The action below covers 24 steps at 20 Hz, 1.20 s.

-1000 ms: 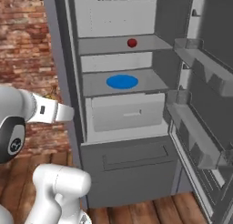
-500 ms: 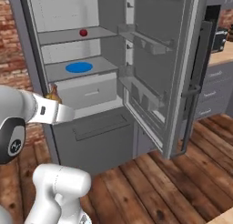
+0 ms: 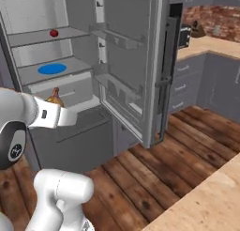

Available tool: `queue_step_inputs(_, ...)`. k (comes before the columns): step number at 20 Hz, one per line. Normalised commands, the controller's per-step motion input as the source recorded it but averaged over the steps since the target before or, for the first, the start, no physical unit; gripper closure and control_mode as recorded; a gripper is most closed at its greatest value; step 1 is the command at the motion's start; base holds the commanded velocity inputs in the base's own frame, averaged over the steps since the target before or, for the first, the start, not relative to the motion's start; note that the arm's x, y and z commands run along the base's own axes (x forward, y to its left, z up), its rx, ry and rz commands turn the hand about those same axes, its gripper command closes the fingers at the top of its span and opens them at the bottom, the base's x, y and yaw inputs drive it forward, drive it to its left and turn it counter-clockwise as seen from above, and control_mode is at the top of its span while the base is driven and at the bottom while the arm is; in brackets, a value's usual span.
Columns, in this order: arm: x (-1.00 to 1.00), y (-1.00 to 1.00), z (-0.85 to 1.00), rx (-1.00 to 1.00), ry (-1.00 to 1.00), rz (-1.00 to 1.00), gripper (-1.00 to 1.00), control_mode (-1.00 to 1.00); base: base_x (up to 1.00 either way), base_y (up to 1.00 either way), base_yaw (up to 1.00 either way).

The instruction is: Transport the chicken drumstick from the fridge to the microwave and turn on the microwave.

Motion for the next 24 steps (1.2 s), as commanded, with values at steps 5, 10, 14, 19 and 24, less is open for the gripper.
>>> queue_step_inputs(5, 0.0, 0.0, 0.0, 0.0, 0.0, 0.0, 1.0, 1.0, 0.0, 0.0, -0.46)
queue_step_inputs(10, 0.0, 0.0, 0.0, 0.0, 0.0, 0.0, 1.0, 1.0, -0.24, 0.44, -0.37)
queue_step_inputs(14, 0.0, 0.0, 0.0, 0.0, 0.0, 0.0, 1.0, 1.0, -0.17, 0.76, -0.33)
queue_step_inputs(19, 0.0, 0.0, 0.0, 0.0, 0.0, 0.0, 1.0, 1.0, -0.08, 0.98, -0.33)
queue_step_inputs(24, 0.0, 0.0, 0.0, 0.0, 0.0, 0.0, 1.0, 1.0, -0.11, 0.98, -0.31)
